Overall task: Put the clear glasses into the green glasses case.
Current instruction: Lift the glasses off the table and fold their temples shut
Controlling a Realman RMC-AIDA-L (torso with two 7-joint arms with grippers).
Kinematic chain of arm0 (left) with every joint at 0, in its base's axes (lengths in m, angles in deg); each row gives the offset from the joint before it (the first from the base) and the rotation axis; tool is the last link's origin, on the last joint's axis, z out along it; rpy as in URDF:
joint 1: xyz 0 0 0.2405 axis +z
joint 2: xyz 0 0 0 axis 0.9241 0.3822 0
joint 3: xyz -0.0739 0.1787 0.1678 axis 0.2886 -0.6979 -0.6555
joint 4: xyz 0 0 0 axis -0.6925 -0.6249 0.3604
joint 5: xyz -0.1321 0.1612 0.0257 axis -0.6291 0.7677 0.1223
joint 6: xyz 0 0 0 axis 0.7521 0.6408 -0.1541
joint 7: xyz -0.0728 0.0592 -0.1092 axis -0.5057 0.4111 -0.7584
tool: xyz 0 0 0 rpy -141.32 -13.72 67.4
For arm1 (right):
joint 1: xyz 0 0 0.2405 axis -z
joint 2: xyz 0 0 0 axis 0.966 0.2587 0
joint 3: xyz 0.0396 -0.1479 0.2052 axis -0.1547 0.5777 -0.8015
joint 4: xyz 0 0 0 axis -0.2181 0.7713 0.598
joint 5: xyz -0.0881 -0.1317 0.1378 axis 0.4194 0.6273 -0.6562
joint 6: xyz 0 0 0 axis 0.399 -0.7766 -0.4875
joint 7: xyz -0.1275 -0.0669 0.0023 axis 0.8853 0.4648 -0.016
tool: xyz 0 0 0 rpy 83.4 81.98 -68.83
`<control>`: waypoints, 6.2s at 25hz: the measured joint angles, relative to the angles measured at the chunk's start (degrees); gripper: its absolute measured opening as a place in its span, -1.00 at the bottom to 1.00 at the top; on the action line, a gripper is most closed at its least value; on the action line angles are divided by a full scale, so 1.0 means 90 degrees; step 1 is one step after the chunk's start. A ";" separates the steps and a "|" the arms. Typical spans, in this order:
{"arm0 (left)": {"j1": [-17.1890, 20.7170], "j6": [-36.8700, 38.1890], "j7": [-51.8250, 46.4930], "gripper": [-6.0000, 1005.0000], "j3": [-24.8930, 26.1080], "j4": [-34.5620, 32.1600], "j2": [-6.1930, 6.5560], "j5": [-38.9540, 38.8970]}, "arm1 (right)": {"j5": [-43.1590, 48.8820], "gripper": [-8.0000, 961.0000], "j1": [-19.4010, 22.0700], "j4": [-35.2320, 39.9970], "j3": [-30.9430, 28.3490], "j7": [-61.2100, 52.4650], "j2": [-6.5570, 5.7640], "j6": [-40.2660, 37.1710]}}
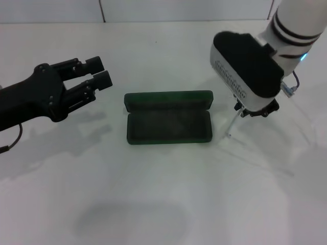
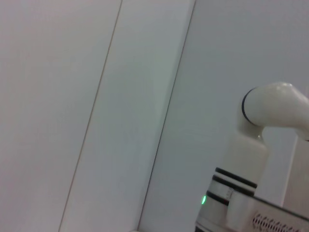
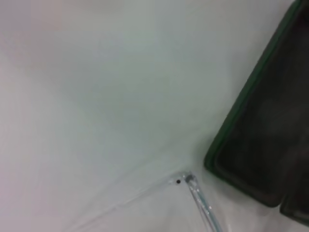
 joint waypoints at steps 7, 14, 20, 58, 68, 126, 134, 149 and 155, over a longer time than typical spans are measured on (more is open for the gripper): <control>-0.0029 0.0239 -0.0011 -0.16 0.0000 -0.0033 0.0094 -0.0209 | -0.0071 -0.75 0.0589 0.1421 -0.0869 -0.0790 -0.0001 -0.1145; -0.0057 0.0337 0.0008 -0.17 -0.0001 -0.0045 0.0129 -0.0249 | -0.0414 -0.75 0.1756 0.3302 -0.1819 -0.1584 -0.0031 -0.1434; -0.0195 0.0395 -0.0056 -0.17 -0.0045 -0.0047 0.0089 -0.0315 | -0.2287 -0.75 0.2961 0.4170 -0.3654 -0.1612 -0.0055 -0.1566; -0.0460 0.1088 -0.0074 -0.17 -0.0061 0.0001 -0.0109 -0.0715 | -0.7056 -0.75 0.2576 -0.2569 -0.4736 0.1734 -0.0006 -0.1561; -0.0636 0.1092 -0.0053 -0.17 -0.0776 0.0095 -0.0182 -0.0838 | -0.7251 -0.75 0.1796 -0.3854 -0.4610 0.2270 0.0005 -0.1048; -0.1182 0.0069 0.0986 -0.91 -0.1214 0.1340 -0.0186 -0.1099 | -0.9512 -0.75 0.1577 -0.3905 -0.1619 0.2580 0.0004 -0.0292; -0.1190 0.0006 0.0991 -0.91 -0.1204 0.1340 -0.0180 -0.1113 | -0.9511 -0.75 0.1555 -0.3904 -0.1630 0.2605 0.0004 -0.0275; -0.1191 0.0111 0.0984 -0.91 -0.1229 0.1336 -0.0159 -0.1144 | -0.9589 -0.75 0.1660 -0.3904 -0.1689 0.2679 0.0005 -0.0161; -0.1138 0.0662 0.0959 -0.91 -0.1176 0.1265 -0.0065 -0.1191 | -1.0197 -0.75 0.2049 -0.3781 -0.1769 0.2846 -0.0069 -0.0143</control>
